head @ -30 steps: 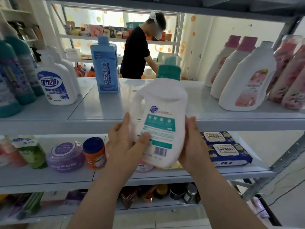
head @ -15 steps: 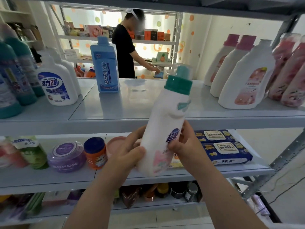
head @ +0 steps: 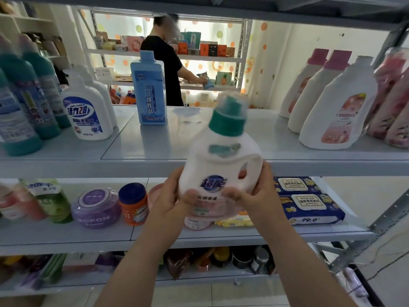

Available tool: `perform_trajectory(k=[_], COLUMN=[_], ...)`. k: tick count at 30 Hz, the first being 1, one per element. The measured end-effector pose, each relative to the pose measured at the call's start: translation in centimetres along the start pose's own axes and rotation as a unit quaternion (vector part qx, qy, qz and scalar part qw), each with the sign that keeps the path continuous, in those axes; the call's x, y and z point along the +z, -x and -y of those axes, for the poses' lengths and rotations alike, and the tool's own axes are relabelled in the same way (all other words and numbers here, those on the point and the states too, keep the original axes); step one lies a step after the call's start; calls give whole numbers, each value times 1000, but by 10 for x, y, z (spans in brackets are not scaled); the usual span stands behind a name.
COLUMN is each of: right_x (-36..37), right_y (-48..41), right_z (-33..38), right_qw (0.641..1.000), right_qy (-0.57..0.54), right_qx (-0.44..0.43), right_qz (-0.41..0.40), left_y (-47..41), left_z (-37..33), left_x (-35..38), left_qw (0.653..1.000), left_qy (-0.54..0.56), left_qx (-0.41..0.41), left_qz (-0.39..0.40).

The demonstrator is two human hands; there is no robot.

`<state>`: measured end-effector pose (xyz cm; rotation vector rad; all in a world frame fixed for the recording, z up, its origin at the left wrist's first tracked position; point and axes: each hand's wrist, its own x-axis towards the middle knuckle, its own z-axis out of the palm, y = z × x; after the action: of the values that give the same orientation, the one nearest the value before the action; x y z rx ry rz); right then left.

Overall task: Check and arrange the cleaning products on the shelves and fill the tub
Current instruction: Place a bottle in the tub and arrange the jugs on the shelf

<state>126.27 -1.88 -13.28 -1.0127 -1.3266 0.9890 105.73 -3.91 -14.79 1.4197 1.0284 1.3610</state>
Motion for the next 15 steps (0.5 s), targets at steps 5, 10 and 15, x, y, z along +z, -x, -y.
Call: perform_trajectory(k=[5,10,15], right_x=[0,2,0], right_y=[0,0,-4], right_z=[14,13,12], right_qw=[1000,998,997], right_qy=[-5,-41,-49], right_qx=[6,43,51], right_qz=[29,28,-14], left_y=[-7,-5,-4], left_z=[13,9,-7], left_x=[-2,4,1], left_qw=[992,977,977], left_qy=[31,99,112], left_qx=[-114,-173,-176], left_qz=[-54,-81,-41])
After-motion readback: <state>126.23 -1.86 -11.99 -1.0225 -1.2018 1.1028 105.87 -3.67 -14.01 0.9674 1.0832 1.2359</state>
